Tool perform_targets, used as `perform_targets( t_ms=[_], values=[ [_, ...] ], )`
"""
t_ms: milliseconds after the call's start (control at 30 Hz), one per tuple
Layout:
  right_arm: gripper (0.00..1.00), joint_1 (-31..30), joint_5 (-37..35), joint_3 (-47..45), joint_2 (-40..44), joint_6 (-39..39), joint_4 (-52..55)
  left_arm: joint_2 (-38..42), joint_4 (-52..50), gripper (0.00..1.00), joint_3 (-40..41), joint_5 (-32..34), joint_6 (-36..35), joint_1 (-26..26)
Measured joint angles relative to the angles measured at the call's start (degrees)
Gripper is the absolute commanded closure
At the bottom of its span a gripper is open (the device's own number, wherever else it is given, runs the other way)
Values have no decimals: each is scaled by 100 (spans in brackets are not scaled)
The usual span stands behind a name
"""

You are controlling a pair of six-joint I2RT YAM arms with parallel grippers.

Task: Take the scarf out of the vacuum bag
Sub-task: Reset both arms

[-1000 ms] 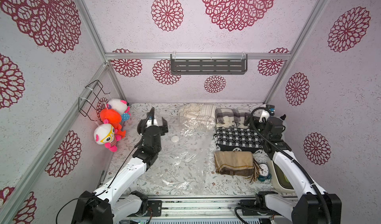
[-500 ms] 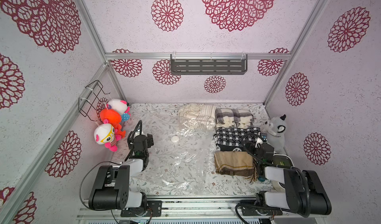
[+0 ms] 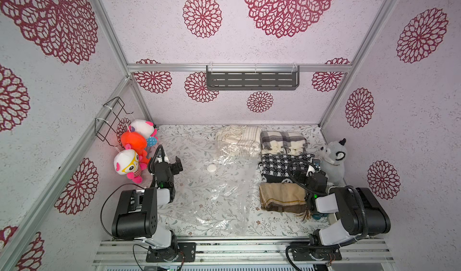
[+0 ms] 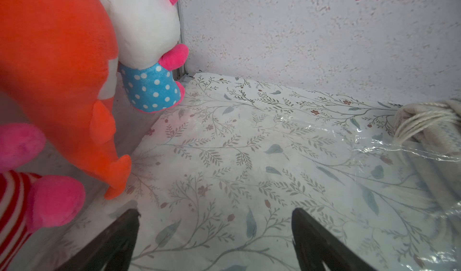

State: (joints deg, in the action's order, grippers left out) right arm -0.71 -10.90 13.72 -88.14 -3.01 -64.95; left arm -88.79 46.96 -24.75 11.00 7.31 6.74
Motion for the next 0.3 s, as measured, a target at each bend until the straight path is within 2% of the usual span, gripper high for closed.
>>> perform_targets(
  t_ms=[300],
  values=[
    [1,-26,-74,66,-4,50,2,0,39,2,4,-28,24,0]
  ],
)
